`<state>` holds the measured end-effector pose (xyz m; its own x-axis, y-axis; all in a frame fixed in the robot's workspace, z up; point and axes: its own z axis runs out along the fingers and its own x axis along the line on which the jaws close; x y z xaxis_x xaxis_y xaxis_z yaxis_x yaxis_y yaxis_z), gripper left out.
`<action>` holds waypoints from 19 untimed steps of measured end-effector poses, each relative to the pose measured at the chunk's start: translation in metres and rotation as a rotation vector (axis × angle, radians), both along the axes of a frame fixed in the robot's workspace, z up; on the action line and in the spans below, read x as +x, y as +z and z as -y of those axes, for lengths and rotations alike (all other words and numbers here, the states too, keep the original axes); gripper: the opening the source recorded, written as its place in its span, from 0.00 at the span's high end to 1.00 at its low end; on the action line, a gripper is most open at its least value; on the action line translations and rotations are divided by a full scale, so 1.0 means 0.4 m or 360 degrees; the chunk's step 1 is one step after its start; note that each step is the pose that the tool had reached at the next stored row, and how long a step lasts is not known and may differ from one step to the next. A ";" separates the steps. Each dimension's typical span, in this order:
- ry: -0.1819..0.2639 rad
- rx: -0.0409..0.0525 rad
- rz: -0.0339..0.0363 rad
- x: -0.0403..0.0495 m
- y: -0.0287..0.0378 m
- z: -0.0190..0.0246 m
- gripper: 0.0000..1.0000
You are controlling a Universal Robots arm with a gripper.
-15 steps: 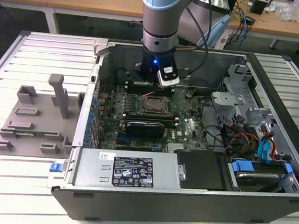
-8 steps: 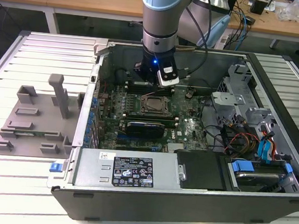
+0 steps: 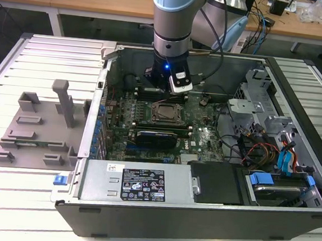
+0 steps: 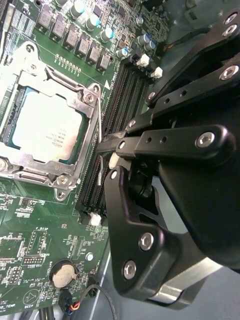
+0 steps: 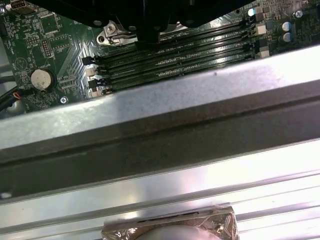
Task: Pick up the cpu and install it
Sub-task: 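Install the first cpu locking lever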
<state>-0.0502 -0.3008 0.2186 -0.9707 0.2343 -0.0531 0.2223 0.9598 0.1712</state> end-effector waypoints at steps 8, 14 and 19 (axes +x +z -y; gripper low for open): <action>-0.0006 -0.0028 0.0000 0.000 -0.003 -0.002 0.89; -0.0019 -0.0062 0.0000 0.000 -0.005 -0.011 0.89; -0.0030 -0.0078 0.0000 0.000 -0.006 -0.025 0.89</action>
